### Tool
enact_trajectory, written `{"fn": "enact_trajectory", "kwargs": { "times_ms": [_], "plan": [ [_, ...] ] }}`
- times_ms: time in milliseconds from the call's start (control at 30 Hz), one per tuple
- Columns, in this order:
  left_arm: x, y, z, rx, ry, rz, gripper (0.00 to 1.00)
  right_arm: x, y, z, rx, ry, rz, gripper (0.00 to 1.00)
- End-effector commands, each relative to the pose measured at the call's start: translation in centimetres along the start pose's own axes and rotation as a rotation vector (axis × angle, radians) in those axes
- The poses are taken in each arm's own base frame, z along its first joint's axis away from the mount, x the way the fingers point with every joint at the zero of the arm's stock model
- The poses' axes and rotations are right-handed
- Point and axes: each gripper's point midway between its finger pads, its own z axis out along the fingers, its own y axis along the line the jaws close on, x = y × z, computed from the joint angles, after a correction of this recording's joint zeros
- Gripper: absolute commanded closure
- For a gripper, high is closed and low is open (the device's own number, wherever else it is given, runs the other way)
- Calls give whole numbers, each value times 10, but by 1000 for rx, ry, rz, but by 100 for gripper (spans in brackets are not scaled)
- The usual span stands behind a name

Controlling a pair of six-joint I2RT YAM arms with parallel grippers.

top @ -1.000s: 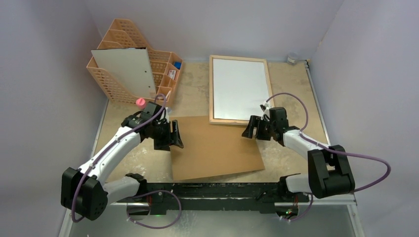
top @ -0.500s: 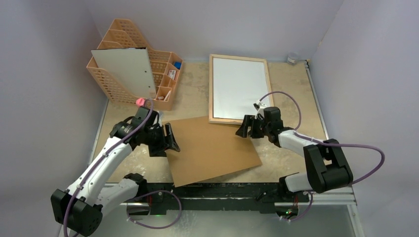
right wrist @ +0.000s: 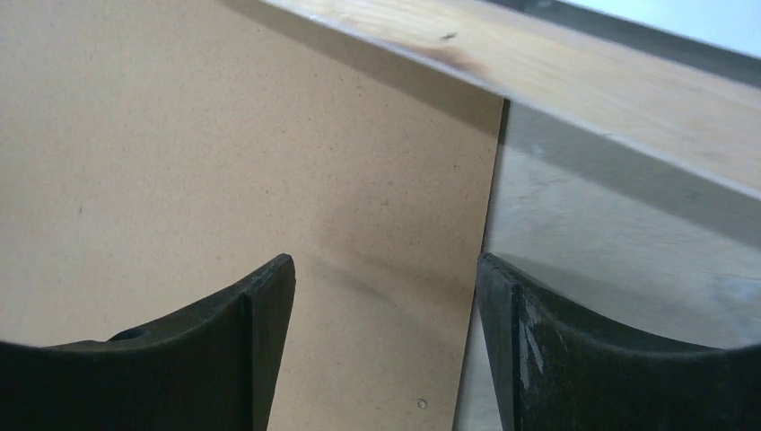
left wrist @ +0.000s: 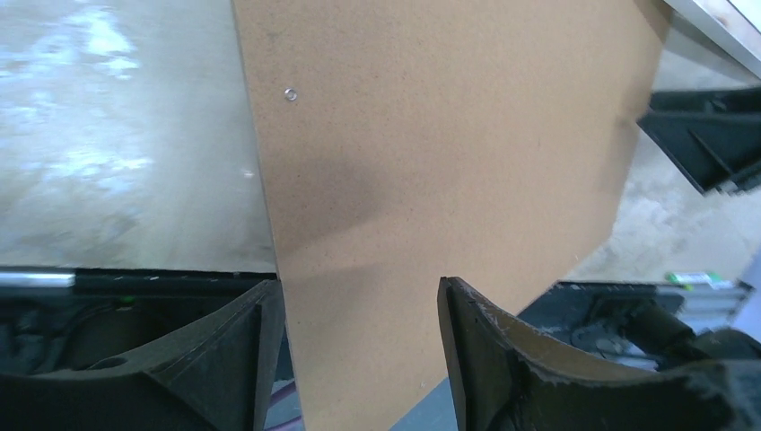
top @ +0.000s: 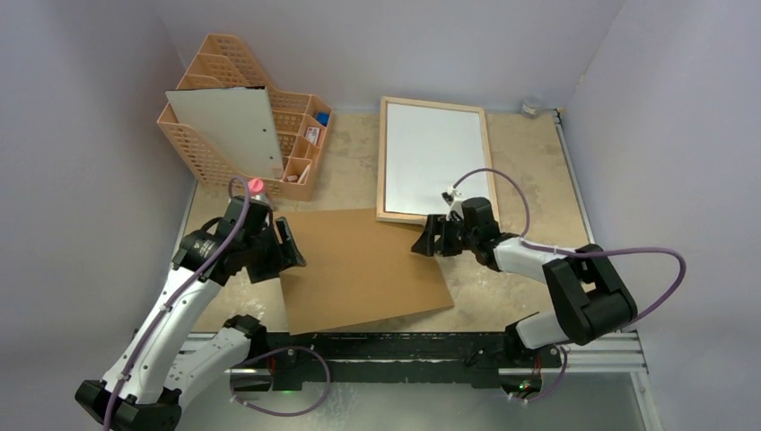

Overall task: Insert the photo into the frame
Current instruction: Move the photo frame item to the center of the board.

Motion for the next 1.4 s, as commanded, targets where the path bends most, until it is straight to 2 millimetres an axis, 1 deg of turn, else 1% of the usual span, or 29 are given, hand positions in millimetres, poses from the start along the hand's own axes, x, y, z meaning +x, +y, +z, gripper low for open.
{"fn": "enact_trajectory", "kwargs": {
  "times_ms": [0, 133, 267, 333, 400, 533, 700, 900, 1033, 1100, 1233, 1367],
  "plan": [
    [-31, -57, -16, 196, -85, -49, 38, 121, 73, -20, -272, 501, 210, 26],
    [-37, -43, -19, 134, -144, -105, 38, 130, 84, -13, -280, 530, 185, 26],
    [-42, -22, -23, 46, -213, -172, 37, 135, 89, -5, -278, 557, 164, 26],
    [-42, -14, -26, 26, -239, -198, 37, 138, 93, -1, -277, 571, 156, 26],
    [-40, -10, -26, 23, -248, -212, 37, 140, 98, 2, -281, 581, 147, 26],
    [-32, -4, -21, 11, -223, -218, 37, 146, 99, 7, -261, 602, 139, 25],
    [-26, 16, -17, -69, -230, -236, 31, 150, 91, 13, -198, 609, 132, 25],
    [-16, 43, -6, -182, -225, -257, 20, 154, 75, 21, -96, 618, 104, 25],
    [-11, 63, -2, -266, -235, -272, 16, 160, 68, 24, -65, 635, 97, 25],
    [-9, 73, -4, -312, -246, -278, 14, 163, 65, 25, -56, 642, 96, 25],
    [-10, 86, -11, -375, -276, -302, 12, 170, 59, 28, -39, 663, 96, 26],
    [-9, 99, -21, -434, -312, -337, 11, 170, 54, 32, -15, 656, 87, 26]
  ]
}}
